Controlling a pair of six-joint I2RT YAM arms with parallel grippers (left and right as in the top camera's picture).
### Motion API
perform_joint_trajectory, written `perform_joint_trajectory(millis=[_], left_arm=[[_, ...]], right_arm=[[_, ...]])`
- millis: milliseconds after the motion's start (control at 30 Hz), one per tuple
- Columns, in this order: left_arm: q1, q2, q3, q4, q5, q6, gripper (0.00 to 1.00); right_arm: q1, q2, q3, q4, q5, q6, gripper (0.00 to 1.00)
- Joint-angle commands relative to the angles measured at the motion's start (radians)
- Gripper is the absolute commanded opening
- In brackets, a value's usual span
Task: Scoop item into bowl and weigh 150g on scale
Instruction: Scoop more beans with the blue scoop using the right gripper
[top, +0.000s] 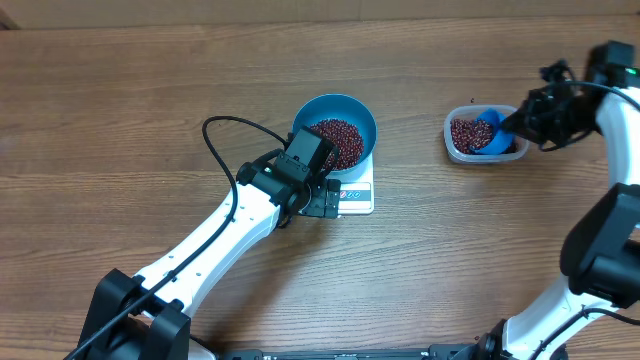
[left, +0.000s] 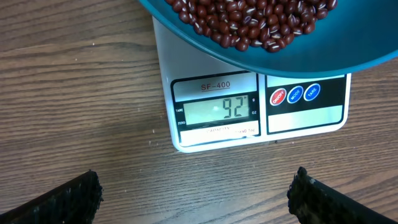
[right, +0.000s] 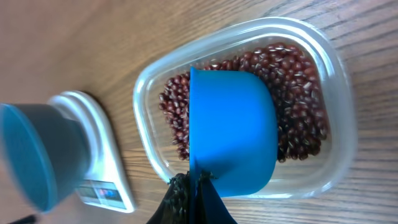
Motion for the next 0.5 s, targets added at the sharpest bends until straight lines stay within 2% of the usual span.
perform_joint_trajectory(millis=[0,200,467], left_arm=[[0.004,-0.008,-0.005,0.002,0.005,-0.014,0.99],[0.004,-0.008,-0.005,0.002,0.005,-0.014,0.99],[0.004,-0.008,-0.005,0.003,0.005,-0.014,1.00]], right_arm=[[-0.072,-0.003,0.023,-0.024,-0.212,-0.023,0.04],[-0.149,-0.003,0.023,-0.066,-0.238,-0.042,0.04],[-0.154,-0.003,0.023,-0.094,-0.246,-0.071,0.04]])
